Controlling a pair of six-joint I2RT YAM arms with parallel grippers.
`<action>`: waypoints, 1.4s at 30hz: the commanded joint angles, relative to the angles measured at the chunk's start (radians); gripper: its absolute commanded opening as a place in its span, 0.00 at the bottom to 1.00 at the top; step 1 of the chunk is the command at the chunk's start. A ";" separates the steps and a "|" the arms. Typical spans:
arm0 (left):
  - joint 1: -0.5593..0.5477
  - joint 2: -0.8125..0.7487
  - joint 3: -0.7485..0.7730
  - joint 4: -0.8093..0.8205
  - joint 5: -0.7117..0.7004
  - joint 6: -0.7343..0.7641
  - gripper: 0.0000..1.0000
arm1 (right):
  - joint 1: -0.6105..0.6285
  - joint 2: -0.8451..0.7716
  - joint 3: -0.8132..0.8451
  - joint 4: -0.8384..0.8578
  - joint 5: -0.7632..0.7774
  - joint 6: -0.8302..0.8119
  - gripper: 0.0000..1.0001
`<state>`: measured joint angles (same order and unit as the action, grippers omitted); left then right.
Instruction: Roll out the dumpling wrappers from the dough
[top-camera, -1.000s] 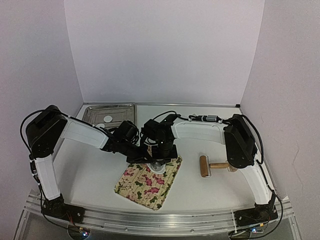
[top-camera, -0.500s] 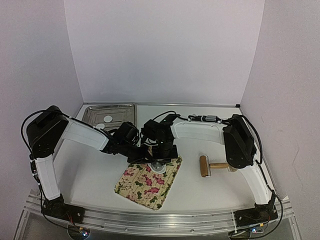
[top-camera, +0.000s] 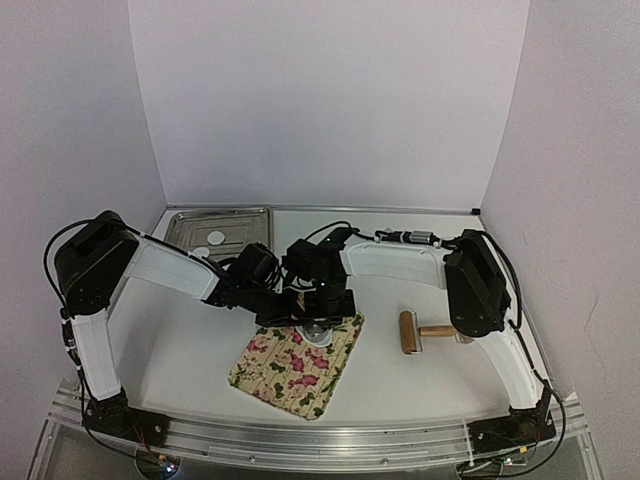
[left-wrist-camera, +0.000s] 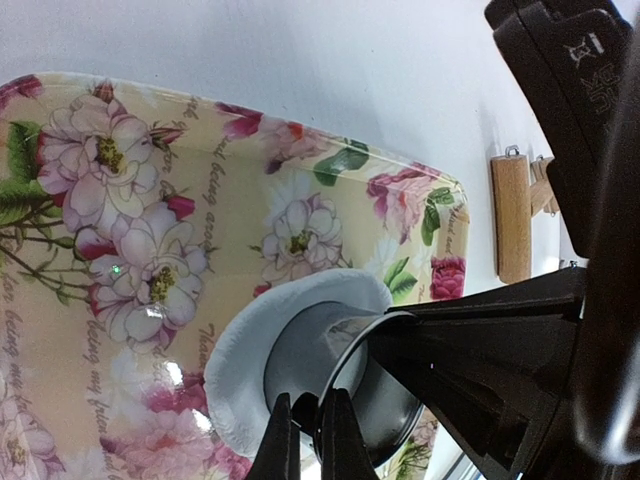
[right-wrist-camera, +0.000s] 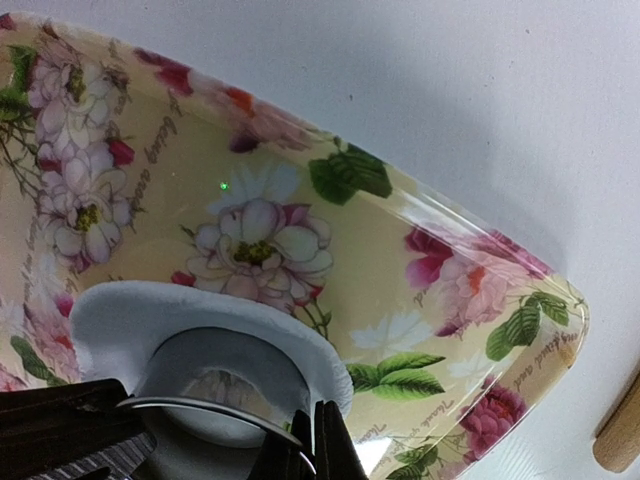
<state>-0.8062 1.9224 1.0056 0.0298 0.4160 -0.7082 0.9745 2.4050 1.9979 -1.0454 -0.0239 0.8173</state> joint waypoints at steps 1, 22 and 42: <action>-0.057 0.180 -0.112 -0.188 -0.084 0.007 0.00 | 0.038 0.243 -0.123 0.118 -0.170 0.015 0.00; -0.057 0.189 -0.064 -0.243 -0.117 0.047 0.00 | 0.013 0.213 -0.080 0.125 -0.122 0.014 0.00; -0.057 0.017 0.069 -0.241 -0.071 0.082 0.01 | 0.007 0.165 -0.025 0.047 -0.054 -0.034 0.00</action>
<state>-0.8235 1.9084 1.0481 -0.0038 0.3670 -0.6637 0.9576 2.4142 2.0328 -1.0798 -0.0431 0.8157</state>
